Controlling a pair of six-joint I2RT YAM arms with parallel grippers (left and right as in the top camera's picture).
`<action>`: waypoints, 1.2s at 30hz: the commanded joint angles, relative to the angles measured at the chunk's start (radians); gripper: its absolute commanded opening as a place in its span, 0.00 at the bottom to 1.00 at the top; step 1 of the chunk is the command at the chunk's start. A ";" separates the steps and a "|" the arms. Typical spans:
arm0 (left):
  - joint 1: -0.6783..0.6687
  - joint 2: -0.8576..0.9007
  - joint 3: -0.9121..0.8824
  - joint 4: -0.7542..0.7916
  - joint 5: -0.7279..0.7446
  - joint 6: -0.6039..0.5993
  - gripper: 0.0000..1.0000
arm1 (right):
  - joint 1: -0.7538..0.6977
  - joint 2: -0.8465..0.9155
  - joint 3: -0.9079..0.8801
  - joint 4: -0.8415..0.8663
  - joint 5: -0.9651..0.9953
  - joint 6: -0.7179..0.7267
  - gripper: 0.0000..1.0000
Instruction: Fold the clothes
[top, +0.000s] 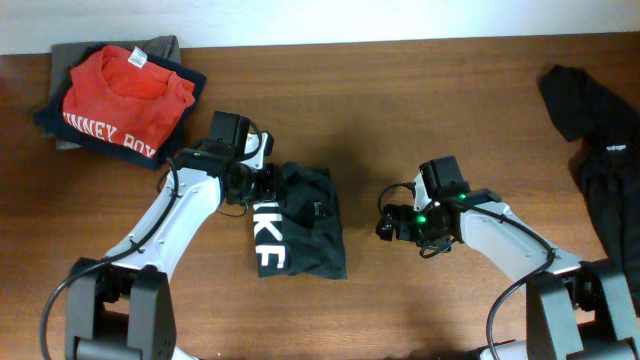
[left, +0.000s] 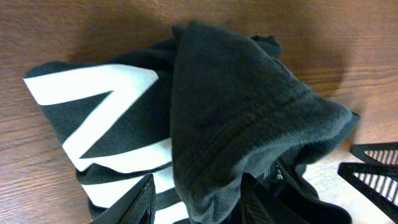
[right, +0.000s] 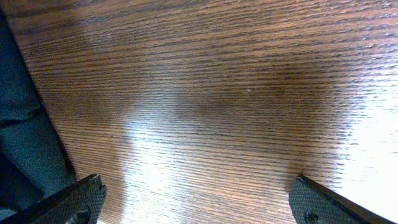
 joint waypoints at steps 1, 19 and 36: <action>0.005 0.015 0.008 0.010 -0.037 0.014 0.44 | -0.001 0.051 -0.056 -0.015 0.024 0.009 0.99; 0.004 0.056 0.037 0.028 0.109 0.019 0.01 | -0.001 0.051 -0.056 -0.019 0.024 0.009 0.99; -0.097 0.057 0.135 0.146 0.233 -0.119 0.01 | -0.001 0.051 -0.056 -0.014 0.024 0.009 0.99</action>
